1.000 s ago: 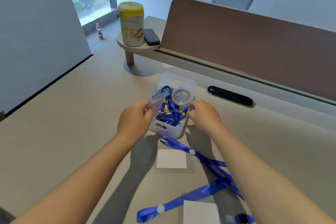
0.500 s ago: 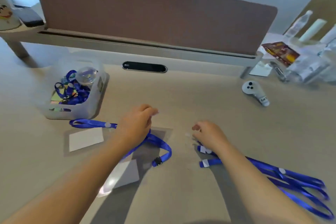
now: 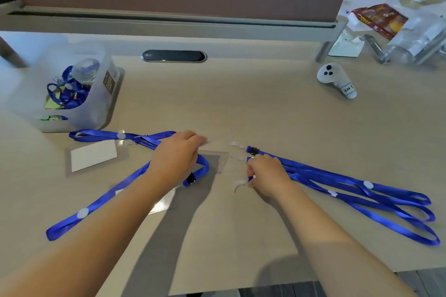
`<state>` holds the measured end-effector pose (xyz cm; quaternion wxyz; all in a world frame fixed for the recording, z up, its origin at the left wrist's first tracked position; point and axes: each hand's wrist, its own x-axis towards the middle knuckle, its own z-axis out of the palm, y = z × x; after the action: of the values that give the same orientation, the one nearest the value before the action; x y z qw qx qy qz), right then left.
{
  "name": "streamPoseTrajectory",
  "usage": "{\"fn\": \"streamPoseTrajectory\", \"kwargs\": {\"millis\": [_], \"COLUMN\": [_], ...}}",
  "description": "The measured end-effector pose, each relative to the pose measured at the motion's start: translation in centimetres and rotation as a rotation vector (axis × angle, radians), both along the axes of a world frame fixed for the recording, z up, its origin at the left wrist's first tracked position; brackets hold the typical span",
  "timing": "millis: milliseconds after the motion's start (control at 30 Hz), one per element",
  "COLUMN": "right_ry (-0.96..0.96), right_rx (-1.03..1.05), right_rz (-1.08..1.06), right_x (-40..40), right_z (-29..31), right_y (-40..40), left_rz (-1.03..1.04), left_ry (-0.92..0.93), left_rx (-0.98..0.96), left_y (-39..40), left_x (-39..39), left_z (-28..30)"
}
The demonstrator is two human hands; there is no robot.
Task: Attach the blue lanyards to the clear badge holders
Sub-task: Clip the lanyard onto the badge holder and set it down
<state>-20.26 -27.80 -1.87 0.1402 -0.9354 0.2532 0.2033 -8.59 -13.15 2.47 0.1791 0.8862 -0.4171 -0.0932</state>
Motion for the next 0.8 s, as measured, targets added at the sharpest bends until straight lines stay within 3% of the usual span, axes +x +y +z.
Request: {"fn": "streamPoseTrajectory", "kwargs": {"millis": [100, 233, 467, 667, 800], "right_ry": [-0.084, -0.418, -0.939, -1.115, -1.173], "right_rx": [0.03, 0.193, 0.265, 0.249, 0.41], "right_rz": [-0.028, -0.197, -0.283, -0.324, -0.389], "right_x": [0.2, 1.0, 3.8, 4.7, 4.5], "right_z": [0.2, 1.6, 3.7, 3.9, 6.0], "right_y": [0.1, 0.8, 0.9, 3.5, 6.5], "left_rz": [0.021, 0.093, 0.147, 0.151, 0.123], "left_ry": [0.005, 0.063, 0.206, 0.326, 0.426], "left_rx": [-0.033, -0.143, -0.368, -0.642, -0.801], "left_y": [0.0, 0.0, -0.2, 1.2, 3.8], "left_x": [-0.2, 0.1, 1.7, 1.5, 0.2], "left_z": [0.2, 0.9, 0.7, 0.1, 1.7]}}
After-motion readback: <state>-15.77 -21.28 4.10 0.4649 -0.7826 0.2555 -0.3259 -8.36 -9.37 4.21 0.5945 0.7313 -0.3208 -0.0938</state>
